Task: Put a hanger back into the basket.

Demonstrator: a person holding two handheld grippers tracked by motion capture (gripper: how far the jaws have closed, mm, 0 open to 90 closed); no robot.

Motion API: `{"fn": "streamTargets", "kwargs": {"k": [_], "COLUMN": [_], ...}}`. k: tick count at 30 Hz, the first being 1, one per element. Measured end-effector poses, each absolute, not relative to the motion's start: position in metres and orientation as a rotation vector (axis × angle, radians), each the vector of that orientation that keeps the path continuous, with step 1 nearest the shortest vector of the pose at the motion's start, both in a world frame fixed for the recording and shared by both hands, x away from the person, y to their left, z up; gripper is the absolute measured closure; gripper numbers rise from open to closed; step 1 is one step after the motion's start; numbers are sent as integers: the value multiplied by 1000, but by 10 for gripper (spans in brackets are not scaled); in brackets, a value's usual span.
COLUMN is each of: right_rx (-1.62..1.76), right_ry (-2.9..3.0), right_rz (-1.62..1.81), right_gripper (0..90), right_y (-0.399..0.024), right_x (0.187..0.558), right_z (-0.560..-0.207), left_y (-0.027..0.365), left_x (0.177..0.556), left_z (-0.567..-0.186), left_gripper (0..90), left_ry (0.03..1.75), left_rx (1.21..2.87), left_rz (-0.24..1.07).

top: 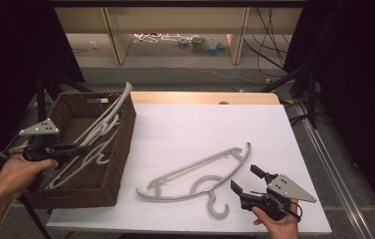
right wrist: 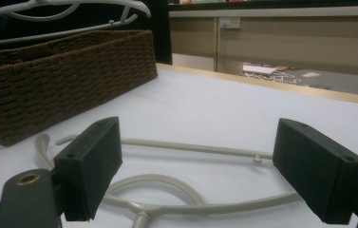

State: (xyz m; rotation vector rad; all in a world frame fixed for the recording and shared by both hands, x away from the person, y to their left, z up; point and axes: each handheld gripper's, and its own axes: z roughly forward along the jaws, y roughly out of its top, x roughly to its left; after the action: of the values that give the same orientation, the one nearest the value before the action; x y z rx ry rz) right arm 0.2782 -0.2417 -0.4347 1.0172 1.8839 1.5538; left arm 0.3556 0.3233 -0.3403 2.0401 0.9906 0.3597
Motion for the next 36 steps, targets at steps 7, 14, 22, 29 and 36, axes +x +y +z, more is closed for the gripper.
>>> {"fn": "streamTargets", "kwargs": {"k": [7, 14, 22, 29, 36], "right_rx": [1031, 1014, 1027, 1021, 1017], "right_ry": [1898, 1898, 1900, 1890, 1894], "right_rz": [1543, 1565, 1549, 1555, 1557], "right_gripper": [175, 175, 175, 176, 176], "right_y": [-242, -241, -241, -240, -240], "right_x": [278, 279, 280, 280, 280], "right_z": [-434, -436, -436, -436, -436], "left_y": [338, 345, 351, 360, 361], "left_x": [358, 359, 362, 365, 366], "left_z": [-346, -349, -355, -362, -370], "left_gripper": [813, 813, 813, 812, 809], "left_ry": [1002, 984, 978, 969, 972], "left_rx": [2069, 2099, 2122, 2150, 2199], "left_rz": [359, 363, 367, 362, 352]}}
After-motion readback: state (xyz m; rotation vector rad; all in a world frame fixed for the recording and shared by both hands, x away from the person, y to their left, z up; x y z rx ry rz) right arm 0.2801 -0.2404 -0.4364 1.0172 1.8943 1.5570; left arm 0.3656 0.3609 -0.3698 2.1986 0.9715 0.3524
